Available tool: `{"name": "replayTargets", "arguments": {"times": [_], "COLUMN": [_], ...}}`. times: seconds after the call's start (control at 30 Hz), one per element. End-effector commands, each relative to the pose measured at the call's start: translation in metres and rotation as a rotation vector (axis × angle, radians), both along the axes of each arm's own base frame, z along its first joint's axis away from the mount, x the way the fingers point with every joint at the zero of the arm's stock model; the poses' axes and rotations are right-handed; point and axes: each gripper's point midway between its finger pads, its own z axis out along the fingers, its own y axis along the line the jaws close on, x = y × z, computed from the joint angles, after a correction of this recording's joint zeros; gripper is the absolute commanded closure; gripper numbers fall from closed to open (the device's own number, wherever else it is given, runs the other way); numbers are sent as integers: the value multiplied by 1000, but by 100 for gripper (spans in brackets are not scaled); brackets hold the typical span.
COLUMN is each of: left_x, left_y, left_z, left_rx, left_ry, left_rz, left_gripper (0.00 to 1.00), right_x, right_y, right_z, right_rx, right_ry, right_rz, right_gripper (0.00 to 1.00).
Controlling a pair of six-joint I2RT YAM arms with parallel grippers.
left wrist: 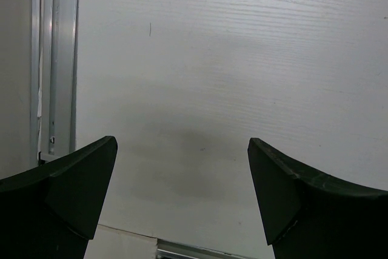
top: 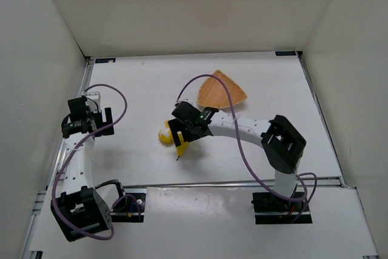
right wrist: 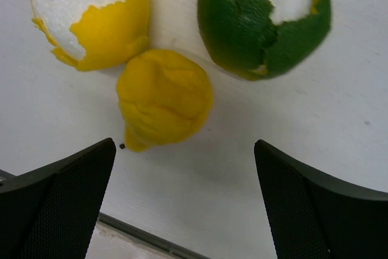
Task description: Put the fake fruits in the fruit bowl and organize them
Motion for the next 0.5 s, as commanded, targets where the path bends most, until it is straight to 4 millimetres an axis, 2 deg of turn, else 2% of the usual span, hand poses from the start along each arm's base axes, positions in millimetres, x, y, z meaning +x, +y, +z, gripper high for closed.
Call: {"name": "replayTargets", "arguments": {"times": [0.0,0.03,0.1,0.17,0.23,0.27,0.33,0.47], "left_x": [0,-1,-2,-3,-3,-1,-1,6], "left_y": [1,-2,-3,-12,-19,-26,-35,-72], "left_z": [6,6,2,-5,-8,-9,-10,-9], "left_rx": [20,21,22,31,33,34,27,-1], "left_ry": [-19,-23,-13,10,19,19,25,17], "left_rz": [-18,-49,-71,-127,-160,-188,-233,-388], "left_gripper": [0,0,0,0,0,0,0,0], "right_x": [6,7,9,7,7,6,7,3], "right_y": [31,33,40,42,46,45,47,40], "right_z": [14,5,3,-12,-16,-22,-23,-27], "right_rx": [69,54,63,41,43,31,31,13], "right_ry": [-13,-3,7,36,50,57,57,68], "right_rz": [52,52,47,54,50,50,50,49], "right_gripper": [1,1,1,1,2,5,19,44]}}
